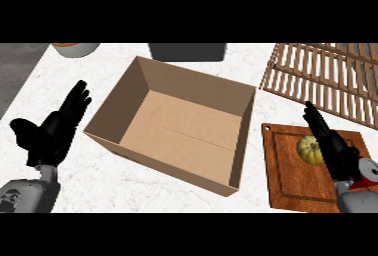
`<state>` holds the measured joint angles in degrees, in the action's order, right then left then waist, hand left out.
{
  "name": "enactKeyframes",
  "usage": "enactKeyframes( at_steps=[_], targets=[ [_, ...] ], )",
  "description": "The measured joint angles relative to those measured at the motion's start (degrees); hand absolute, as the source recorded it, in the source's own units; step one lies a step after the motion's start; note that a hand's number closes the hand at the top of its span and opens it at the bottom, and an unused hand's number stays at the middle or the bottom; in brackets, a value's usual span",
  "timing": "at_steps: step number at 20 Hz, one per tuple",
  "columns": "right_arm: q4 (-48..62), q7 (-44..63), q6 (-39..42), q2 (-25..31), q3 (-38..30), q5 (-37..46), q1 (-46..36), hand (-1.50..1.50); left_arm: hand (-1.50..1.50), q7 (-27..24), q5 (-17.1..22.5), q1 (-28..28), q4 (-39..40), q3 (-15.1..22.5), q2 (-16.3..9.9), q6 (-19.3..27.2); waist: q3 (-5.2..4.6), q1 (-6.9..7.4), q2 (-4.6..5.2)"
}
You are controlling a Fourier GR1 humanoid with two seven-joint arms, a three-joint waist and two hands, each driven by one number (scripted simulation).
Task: Pick the squash from the cutting board and place it in the cardboard box
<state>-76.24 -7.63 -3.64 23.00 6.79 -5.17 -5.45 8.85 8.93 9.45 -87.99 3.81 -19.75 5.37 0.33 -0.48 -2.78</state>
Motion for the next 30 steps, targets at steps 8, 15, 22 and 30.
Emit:
enactKeyframes(
  at_steps=[8,15,22,30],
  targets=[
    [2.09,7.61,-16.46,7.79,-5.03,15.13,-8.44,1.5,0.0,-2.75,-6.12,-3.89,0.64,-0.09,-2.36,2.61,-1.12,1.0,2.89],
    [2.44,19.67,-39.78,4.08,-6.61,32.03,-9.59,-1.5,0.0,-3.53,-8.79,-7.64,0.86,1.36,-1.06,4.42,-0.62,0.8,2.72],
    [0.33,39.61,-28.08,8.92,-0.24,48.18,-9.57,-1.5,0.0,-3.36,-10.51,-8.13,1.47,1.56,-0.18,5.81,-0.71,0.27,2.45],
    [-3.69,60.46,2.76,11.22,6.5,48.63,-13.82,-1.5,0.0,-3.27,-11.1,-8.22,1.1,2.05,0.21,5.83,-0.83,0.68,2.26]
  ],
)
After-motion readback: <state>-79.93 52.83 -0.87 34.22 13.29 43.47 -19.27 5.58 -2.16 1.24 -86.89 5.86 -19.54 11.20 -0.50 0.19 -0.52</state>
